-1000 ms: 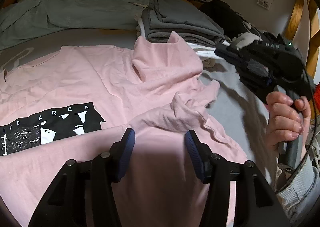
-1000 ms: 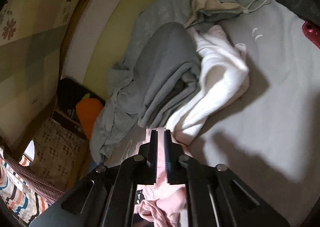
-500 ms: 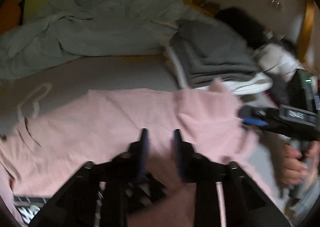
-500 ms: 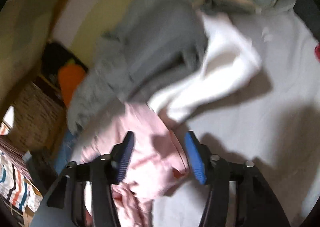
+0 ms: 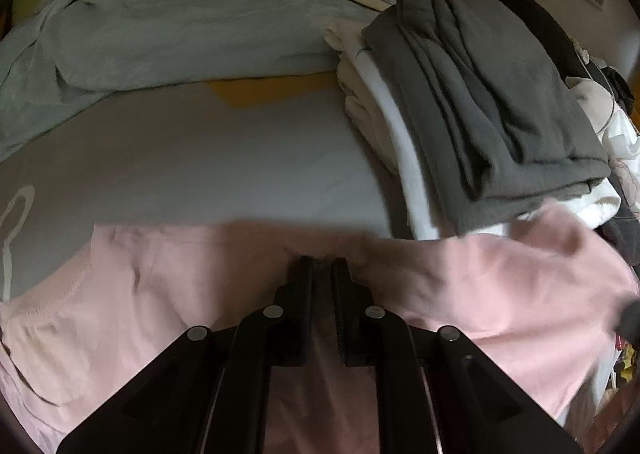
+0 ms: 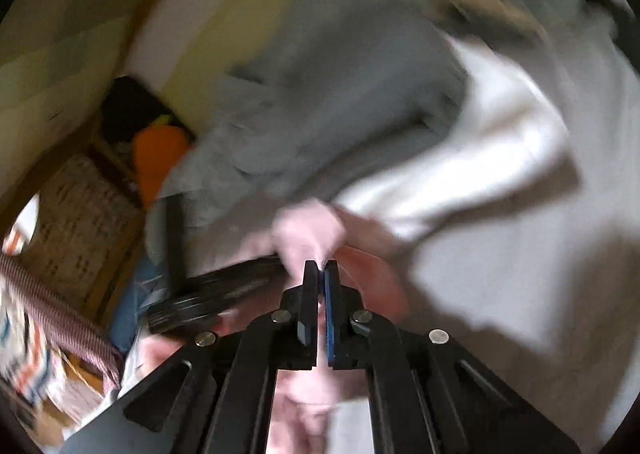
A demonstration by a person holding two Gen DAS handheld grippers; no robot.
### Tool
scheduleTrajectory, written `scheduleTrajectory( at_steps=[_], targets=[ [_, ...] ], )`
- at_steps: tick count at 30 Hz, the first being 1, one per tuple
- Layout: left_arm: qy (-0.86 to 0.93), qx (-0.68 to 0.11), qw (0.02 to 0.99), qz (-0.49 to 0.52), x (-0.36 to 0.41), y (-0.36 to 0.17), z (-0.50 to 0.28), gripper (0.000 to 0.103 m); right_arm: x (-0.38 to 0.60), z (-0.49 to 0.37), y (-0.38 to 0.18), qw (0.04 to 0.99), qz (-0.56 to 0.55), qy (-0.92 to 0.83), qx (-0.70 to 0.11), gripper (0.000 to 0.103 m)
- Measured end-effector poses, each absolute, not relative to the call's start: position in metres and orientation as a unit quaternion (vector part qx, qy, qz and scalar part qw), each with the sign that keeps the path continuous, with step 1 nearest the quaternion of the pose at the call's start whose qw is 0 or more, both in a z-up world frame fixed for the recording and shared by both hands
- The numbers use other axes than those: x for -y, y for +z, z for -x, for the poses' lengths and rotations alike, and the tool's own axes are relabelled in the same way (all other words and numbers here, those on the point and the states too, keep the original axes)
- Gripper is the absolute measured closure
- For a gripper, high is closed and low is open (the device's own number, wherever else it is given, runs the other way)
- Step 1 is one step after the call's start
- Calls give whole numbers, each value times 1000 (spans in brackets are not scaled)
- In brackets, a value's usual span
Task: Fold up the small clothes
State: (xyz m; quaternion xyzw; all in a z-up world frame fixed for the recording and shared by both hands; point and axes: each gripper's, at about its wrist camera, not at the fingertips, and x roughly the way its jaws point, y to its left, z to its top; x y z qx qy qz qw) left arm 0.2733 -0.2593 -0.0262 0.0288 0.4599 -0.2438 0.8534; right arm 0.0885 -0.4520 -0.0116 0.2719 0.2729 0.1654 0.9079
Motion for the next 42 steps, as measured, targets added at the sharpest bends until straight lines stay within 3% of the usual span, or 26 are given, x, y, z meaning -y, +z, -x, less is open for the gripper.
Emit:
scheduleTrajectory(
  at_steps=[4, 9, 11, 12, 14, 17, 21, 25, 26, 27, 28, 29, 33, 38, 39, 40, 42],
  targets=[
    [-238, -438, 867, -17, 238, -7, -266, 94, 399, -73, 5, 922, -189, 193, -277, 101],
    [-223, -397, 890, 31, 175, 34, -247, 94, 328, -72, -18, 902, -102, 219, -359, 100],
    [-224, -400, 888, 47, 157, 42, -242, 94, 316, -69, -29, 884, -90, 234, -394, 90],
    [-229, -403, 885, 49, 150, 45, -239, 94, 315, -63, -30, 876, -95, 249, -401, 79],
    [-243, -411, 878, 43, 147, 46, -232, 93, 321, -47, -25, 876, -105, 260, -392, 74],
    [-291, -426, 856, 33, 161, 46, -221, 85, 342, -28, -10, 891, -124, 262, -350, 74],
    [-362, -443, 820, -16, 203, 44, -194, 59, 386, -14, 0, 931, -167, 134, -295, 74],
    [-343, -465, 810, -101, 244, 31, -190, 58, 447, -30, -17, 918, -247, 54, -306, 73],
    [-321, -478, 809, -119, 251, 25, -194, 59, 456, -36, -22, 908, -263, 66, -319, 72],
    [-298, -488, 809, -133, 255, 18, -198, 72, 464, -46, -31, 895, -287, 76, -331, 69],
    [-285, -490, 812, -139, 257, 15, -201, 96, 472, -55, -38, 885, -314, 78, -335, 69],
    [-286, -488, 813, -138, 257, 14, -201, 101, 472, -66, -42, 877, -331, 85, -336, 69],
    [-304, -441, 836, -118, 249, 36, -193, 101, 459, -100, -48, 860, -329, 145, -362, 69],
    [-314, -378, 863, -116, 238, 71, -181, 101, 421, -87, -30, 895, -230, 168, -343, 69],
    [-308, -367, 869, -123, 237, 77, -179, 101, 413, -85, -28, 898, -212, 170, -346, 80],
    [-302, -365, 872, -126, 238, 82, -186, 101, 407, -83, -27, 898, -201, 180, -348, 101],
    [-292, -366, 876, -119, 235, 86, -189, 101, 398, -74, -20, 905, -182, 201, -328, 101]
  ],
)
